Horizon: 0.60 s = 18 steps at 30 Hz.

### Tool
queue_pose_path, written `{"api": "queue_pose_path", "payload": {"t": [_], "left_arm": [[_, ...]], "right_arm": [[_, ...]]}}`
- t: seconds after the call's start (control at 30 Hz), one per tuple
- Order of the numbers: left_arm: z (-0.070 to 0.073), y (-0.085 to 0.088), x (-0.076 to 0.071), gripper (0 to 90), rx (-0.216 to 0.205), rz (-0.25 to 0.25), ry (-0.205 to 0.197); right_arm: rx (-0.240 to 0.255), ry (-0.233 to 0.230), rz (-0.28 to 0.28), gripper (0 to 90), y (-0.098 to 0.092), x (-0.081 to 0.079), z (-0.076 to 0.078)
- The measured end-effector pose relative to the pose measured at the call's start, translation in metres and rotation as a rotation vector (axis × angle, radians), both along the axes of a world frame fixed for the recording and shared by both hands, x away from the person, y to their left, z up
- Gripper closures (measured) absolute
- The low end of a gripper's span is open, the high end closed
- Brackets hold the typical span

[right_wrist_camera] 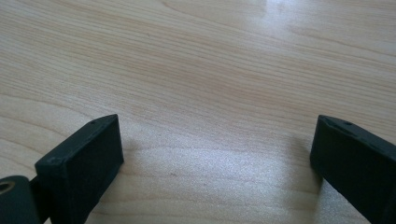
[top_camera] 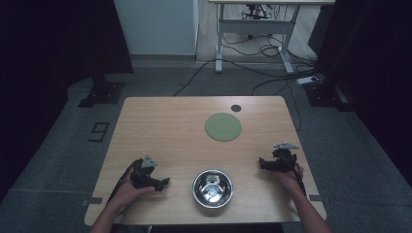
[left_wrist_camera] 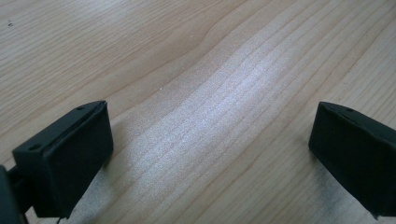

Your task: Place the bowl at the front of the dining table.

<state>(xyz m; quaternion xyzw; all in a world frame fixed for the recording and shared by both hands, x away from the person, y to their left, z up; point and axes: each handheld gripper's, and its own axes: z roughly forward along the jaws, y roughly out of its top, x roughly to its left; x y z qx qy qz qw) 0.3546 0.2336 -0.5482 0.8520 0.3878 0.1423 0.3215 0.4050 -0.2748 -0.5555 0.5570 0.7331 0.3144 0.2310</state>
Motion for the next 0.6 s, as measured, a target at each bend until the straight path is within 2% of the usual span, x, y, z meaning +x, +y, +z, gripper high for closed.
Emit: {"api": "queue_pose_path", "payload": {"t": [0.17,0.43,0.6], "left_arm": [[0.0000,0.0000,0.0001,0.0,0.000,-0.001,0.000],[0.0000,0.0000,0.0002,0.0,0.000,-0.001,0.000],[0.0000,0.0000,0.0003,0.0,0.000,-0.003,0.000]], "right_arm": [[-0.004,0.017,-0.007,3.8,-0.0004,0.0002,0.0018],[-0.010,0.054,-0.033,11.8,-0.0025,-0.0003,0.0074],[0.009,0.061,-0.035,13.5,-0.0046,-0.0005,0.0089]]}}
